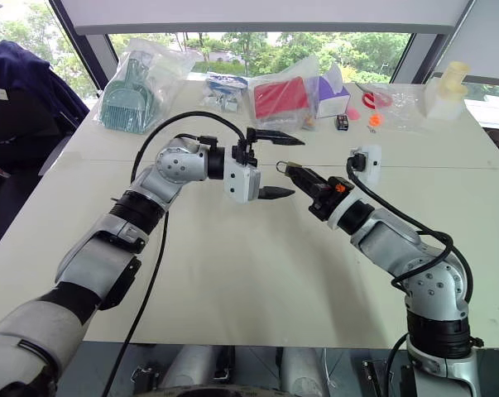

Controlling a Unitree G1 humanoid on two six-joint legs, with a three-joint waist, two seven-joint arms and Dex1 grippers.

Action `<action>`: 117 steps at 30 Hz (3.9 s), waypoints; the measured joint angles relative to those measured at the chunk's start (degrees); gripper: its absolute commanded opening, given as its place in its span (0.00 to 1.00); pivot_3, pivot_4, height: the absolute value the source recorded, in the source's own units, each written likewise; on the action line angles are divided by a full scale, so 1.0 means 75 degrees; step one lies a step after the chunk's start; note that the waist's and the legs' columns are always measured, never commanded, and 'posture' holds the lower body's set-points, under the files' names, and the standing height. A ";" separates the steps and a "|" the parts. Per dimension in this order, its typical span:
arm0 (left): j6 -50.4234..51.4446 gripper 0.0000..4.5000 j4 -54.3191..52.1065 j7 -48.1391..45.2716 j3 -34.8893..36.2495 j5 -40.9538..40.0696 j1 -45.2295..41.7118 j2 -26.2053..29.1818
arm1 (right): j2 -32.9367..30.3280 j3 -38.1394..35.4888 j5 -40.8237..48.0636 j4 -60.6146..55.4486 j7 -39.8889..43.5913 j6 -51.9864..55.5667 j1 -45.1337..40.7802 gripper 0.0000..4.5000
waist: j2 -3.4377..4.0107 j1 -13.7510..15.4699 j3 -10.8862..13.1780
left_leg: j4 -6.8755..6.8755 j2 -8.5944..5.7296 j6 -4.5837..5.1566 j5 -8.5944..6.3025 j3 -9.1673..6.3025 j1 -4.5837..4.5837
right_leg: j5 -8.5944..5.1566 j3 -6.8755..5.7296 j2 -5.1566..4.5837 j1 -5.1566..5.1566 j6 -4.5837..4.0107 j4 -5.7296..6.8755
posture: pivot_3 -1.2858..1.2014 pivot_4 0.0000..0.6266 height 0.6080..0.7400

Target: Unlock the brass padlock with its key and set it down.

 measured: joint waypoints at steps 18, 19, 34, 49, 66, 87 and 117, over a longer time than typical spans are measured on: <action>0.6682 0.99 -0.1225 -0.1379 0.1557 -0.2791 0.0141 -0.0199 | -0.0212 -0.0565 0.0276 0.0086 0.0010 0.0000 -0.0015 0.00 | 0.0000 -0.0005 0.0000 | 0.0000 -0.0001 0.0000 0.0000 -0.0001 0.0001 | 0.0000 0.0001 0.0009 -0.0001 0.0000 0.0002 | 0.52 0.24 1.00; 0.6711 0.99 -0.1247 -0.1380 0.1557 -0.2791 0.0151 -0.0208 | -0.0213 -0.0565 0.0281 0.0086 0.0010 0.0000 -0.0015 0.00 | 0.0000 -0.0009 0.0000 | 0.0000 -0.0001 0.0000 0.0000 -0.0001 0.0002 | -0.0001 0.0001 0.0008 -0.0001 0.0000 0.0003 | 0.52 0.24 1.00; 0.6584 0.99 -0.1145 -0.1461 0.1548 -0.2749 0.0183 -0.0333 | -0.0158 -0.0400 0.1019 -0.0389 0.0000 -0.0030 0.0227 0.00 | 0.0000 -0.0001 0.0000 | 0.0000 -0.0001 0.0000 0.0000 -0.0001 0.0000 | -0.0001 0.0005 -0.0002 -0.0001 0.0000 0.0000 | 0.52 0.24 1.00; 0.5125 0.99 -0.0607 -0.1331 0.1537 -0.2345 -0.0002 -0.0583 | -0.0289 -0.0417 0.1438 -0.0453 -0.0024 -0.0348 0.0497 0.00 | 0.0000 0.0005 0.0000 | 0.0000 -0.0001 0.0000 0.0000 -0.0002 -0.0001 | -0.0001 0.0007 -0.0010 -0.0001 -0.0001 -0.0003 | 0.52 0.24 1.00; 0.6567 0.99 -0.1434 -0.2256 0.1498 -0.2670 0.0592 -0.0158 | -0.0297 -0.0241 0.1309 -0.0460 -0.0050 -0.0397 0.0314 0.00 | 0.0000 0.0008 0.0000 | 0.0000 0.0004 0.0000 0.0000 -0.0003 -0.0002 | -0.0001 0.0008 -0.0012 -0.0001 -0.0002 -0.0005 | 0.52 0.24 1.00; 0.5803 0.99 -0.0287 -0.1625 0.1560 -0.2437 -0.0222 -0.0584 | -0.0151 0.0258 0.1473 -0.0727 -0.0080 -0.0366 0.0523 0.00 | -0.0001 -0.0001 0.0001 | -0.0001 0.0003 0.0000 0.0000 -0.0003 -0.0003 | -0.0001 0.0006 -0.0010 -0.0002 -0.0002 -0.0005 | 0.52 0.24 1.00; 1.1349 1.00 -0.6233 -0.2565 0.1562 -0.4237 0.3266 0.2257 | -0.0534 0.0499 0.2050 0.4204 -0.1054 0.1961 -0.0410 0.54 | 0.0021 -0.0186 0.0004 | -0.0011 -0.0001 -0.0005 0.0001 -0.0008 -0.0002 | -0.0026 0.0007 -0.0058 -0.0006 -0.0049 -0.0007 | 0.52 0.24 1.00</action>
